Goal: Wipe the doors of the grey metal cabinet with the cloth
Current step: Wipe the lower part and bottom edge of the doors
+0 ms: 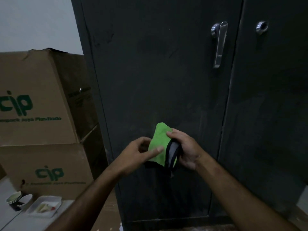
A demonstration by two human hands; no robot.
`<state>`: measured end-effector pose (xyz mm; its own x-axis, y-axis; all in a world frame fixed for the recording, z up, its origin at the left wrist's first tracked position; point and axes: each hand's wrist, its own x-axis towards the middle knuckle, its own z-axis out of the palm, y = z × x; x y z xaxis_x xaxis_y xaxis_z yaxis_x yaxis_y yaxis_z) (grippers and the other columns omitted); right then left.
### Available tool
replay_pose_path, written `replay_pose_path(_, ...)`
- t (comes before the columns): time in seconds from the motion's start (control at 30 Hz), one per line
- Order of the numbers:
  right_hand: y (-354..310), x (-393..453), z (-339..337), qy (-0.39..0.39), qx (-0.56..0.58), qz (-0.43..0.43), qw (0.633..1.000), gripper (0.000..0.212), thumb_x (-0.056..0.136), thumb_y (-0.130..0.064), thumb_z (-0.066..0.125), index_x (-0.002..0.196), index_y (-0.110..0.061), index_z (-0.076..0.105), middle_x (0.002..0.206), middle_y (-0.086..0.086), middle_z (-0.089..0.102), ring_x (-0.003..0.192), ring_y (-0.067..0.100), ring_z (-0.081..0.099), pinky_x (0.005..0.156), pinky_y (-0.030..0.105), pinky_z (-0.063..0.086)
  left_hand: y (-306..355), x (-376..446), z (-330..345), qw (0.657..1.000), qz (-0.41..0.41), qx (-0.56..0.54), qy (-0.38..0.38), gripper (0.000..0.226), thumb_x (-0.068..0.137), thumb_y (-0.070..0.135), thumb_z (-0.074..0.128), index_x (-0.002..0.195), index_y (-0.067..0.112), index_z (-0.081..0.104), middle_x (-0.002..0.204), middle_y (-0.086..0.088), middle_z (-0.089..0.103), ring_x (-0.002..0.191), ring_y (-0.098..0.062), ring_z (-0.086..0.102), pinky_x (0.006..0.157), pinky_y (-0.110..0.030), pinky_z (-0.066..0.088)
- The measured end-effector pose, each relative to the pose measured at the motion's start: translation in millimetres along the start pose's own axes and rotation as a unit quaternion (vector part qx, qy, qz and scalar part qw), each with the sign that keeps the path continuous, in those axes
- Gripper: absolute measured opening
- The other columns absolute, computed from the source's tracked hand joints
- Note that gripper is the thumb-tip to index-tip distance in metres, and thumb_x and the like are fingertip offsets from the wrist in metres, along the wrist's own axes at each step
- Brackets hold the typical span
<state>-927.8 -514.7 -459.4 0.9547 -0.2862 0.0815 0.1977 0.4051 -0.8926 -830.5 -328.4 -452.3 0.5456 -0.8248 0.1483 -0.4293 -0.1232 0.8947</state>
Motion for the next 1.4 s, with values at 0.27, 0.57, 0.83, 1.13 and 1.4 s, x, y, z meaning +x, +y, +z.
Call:
replay_pose_path(0.27,-10,0,-3,0.065,-0.299,-0.078,0.949,0.032,0.086,-0.002,0.070,0.110,-0.022,0.064,0.105,0.003,0.073,0.092,0.017,0.067,0.068,0.036,0.054,-23,23,-17,0.999,0.044,-0.021,-0.008,0.054,0.075,0.013,0.089,0.120,0.033,0.066,0.122,-0.004,0.071,0.112,-0.022,0.070,0.091,-0.041,0.061)
replay_pose_path(0.57,-49,6,30,-0.052,-0.575,-0.196,0.793,0.036,0.081,-0.023,0.084,0.114,-0.025,0.070,0.104,-0.008,0.072,0.099,0.005,0.068,0.091,0.037,0.057,11,29,-57,0.989,0.107,0.098,0.018,0.066,0.065,0.007,0.097,0.122,0.023,0.068,0.116,0.000,0.074,0.108,-0.016,0.072,0.092,-0.037,0.061)
replay_pose_path(0.83,-69,52,98,0.201,-0.666,-0.517,0.499,0.025,0.091,-0.017,0.060,0.114,-0.027,0.062,0.133,0.000,0.059,0.120,0.027,0.050,0.098,0.047,0.038,62,53,-107,0.903,0.276,0.209,0.255,0.040,0.080,0.017,0.087,0.116,0.015,0.070,0.109,0.005,0.070,0.100,-0.011,0.066,0.087,-0.040,0.057)
replay_pose_path(1.13,-68,139,95,0.046,-0.772,-0.588,0.237,0.044,0.100,-0.012,0.049,0.144,-0.008,0.054,0.161,0.013,0.038,0.149,0.035,0.034,0.118,0.055,0.030,-2,49,-160,0.837,0.236,0.285,0.403,0.093,0.080,0.060,0.077,0.158,0.033,0.032,0.149,0.003,0.034,0.139,-0.017,0.035,0.115,-0.040,0.034)
replay_pose_path(1.4,8,149,120,-0.041,-0.792,-0.566,0.223,0.049,0.102,-0.022,0.043,0.147,-0.003,0.049,0.162,0.019,0.031,0.153,0.036,0.024,0.126,0.052,0.011,-15,61,-152,0.886,0.108,-0.346,0.288,0.060,0.110,0.046,0.018,0.139,0.013,0.060,0.116,-0.008,0.077,0.103,-0.019,0.074,0.083,-0.029,0.057)
